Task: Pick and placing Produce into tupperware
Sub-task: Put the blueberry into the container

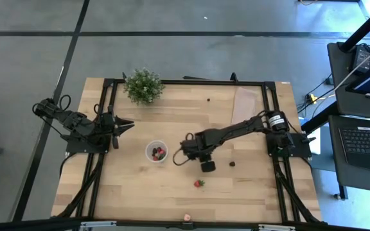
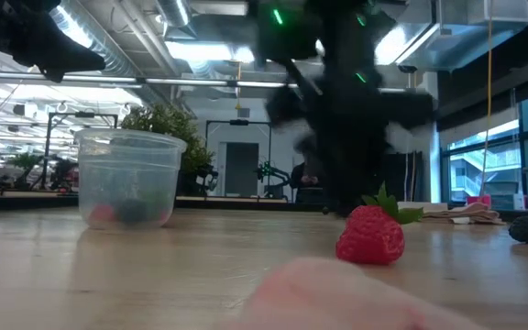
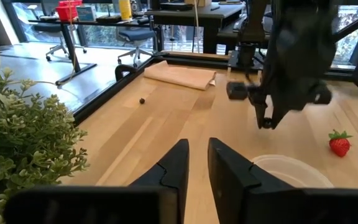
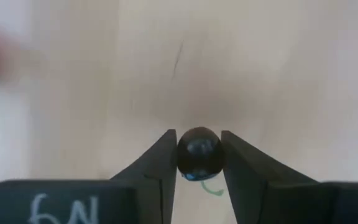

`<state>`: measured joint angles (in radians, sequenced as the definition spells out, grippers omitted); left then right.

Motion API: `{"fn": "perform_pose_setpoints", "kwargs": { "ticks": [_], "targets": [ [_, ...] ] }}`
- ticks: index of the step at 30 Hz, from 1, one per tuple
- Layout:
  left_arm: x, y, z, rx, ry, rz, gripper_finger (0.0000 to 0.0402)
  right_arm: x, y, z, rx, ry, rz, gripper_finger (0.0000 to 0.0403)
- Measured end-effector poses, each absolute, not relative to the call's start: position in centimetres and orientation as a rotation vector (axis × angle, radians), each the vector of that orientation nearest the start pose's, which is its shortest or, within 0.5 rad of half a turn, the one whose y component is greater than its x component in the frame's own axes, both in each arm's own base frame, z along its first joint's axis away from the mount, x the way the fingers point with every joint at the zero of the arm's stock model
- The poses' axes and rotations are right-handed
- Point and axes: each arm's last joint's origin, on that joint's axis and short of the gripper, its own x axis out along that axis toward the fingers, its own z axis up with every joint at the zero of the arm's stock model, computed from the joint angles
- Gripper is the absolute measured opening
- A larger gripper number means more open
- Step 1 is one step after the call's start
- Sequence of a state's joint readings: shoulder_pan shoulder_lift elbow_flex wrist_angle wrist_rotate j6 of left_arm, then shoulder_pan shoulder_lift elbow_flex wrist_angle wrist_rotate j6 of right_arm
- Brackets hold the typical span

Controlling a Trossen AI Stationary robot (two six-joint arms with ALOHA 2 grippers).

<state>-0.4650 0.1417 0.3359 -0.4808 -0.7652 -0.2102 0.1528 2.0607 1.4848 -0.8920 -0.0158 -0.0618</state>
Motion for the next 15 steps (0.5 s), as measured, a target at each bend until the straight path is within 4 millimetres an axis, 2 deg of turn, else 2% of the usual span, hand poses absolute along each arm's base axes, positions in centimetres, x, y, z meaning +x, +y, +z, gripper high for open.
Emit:
{"fn": "perform_pose_setpoints", "kwargs": {
  "ticks": [5,10,13,15],
  "targets": [
    [7.4,-1.5,22.2,-0.045,0.198,0.321,0.0065,41.6,4.7,20.0,-0.131,1.283,0.161,0.0115],
    [7.4,-1.5,22.2,-0.068,0.194,0.323,0.0075,44.3,3.2,25.5,-0.106,1.033,0.122,0.0113],
    [7.4,-1.5,22.2,-0.068,0.195,0.323,0.0081,45.7,2.9,28.3,-0.115,0.845,0.128,0.0112],
    [7.4,-1.5,22.2,-0.068,0.195,0.323,0.0084,46.5,3.1,29.4,-0.112,0.724,0.156,0.0113]
  ]
}}
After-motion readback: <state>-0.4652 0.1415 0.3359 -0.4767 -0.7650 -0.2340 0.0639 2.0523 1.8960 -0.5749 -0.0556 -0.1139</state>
